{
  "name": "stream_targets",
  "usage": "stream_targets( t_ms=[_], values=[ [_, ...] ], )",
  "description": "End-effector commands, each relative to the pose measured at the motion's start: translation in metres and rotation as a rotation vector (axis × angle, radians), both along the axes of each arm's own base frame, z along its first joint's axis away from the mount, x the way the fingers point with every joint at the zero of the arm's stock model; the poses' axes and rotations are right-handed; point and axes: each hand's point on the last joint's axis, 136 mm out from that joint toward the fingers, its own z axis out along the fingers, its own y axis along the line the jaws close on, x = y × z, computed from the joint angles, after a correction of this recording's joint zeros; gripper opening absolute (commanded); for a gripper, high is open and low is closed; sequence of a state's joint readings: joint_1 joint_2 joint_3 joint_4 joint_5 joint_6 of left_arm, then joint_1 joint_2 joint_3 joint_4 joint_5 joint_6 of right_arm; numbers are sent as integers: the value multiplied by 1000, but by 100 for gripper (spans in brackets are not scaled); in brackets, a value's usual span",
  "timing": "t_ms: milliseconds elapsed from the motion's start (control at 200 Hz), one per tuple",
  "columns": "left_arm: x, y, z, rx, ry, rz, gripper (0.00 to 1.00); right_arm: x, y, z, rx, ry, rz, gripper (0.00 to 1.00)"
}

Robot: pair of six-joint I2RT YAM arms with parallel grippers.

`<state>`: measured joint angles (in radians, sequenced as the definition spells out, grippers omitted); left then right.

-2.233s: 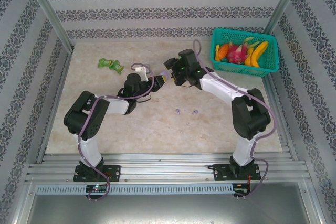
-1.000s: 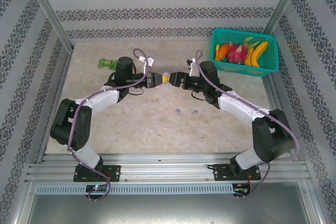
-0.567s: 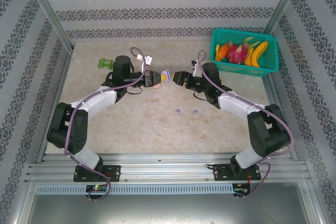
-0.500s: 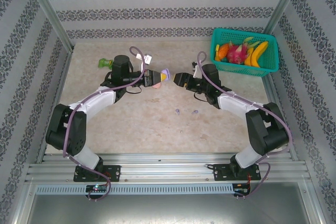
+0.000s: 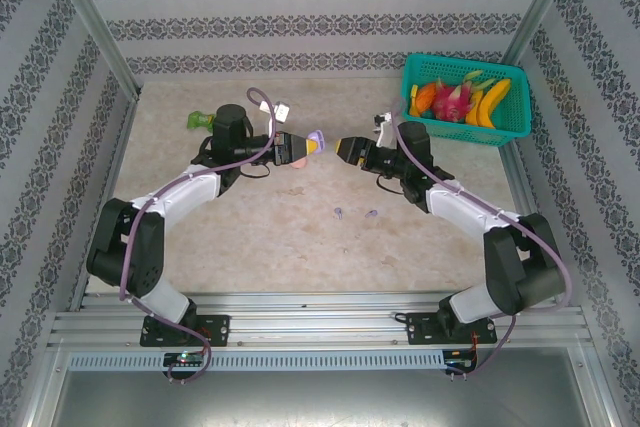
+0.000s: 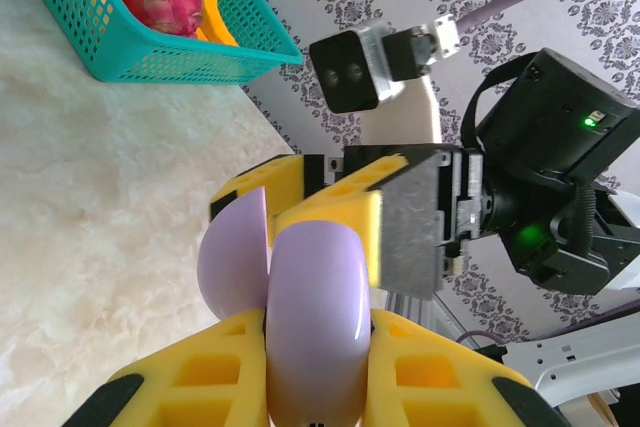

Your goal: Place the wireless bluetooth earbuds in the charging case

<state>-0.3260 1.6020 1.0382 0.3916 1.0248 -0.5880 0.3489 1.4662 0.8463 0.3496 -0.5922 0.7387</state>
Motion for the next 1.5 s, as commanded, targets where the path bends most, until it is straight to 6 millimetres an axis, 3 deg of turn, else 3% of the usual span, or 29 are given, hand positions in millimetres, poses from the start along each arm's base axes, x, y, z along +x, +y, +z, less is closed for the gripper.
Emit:
stream_targets(
  t_ms=[0,240,654,829,1149,1389,1494],
  values=[
    [0,-6,11,-34,-31,-39,0,-7,8,22,24,-76,85,60],
    [0,-11,11,-37,-25,-50,0,-5,17,32,39,-93,121,56],
    [1,-15,14,-38,-27,-57,0,-3,37,24,36,-73,164,50],
    [-1,-15,15,-40,-27,-61,0,-1,37,19,29,-64,157,47],
    [-5,-18,12,-37,-21,-74,0,12,38,28,30,-72,133,41],
    [-6,-17,13,-36,-23,-71,2,13,41,32,39,-76,144,29],
    [-5,-18,13,-35,-22,-70,8,11,41,33,41,-78,148,23]
  ],
)
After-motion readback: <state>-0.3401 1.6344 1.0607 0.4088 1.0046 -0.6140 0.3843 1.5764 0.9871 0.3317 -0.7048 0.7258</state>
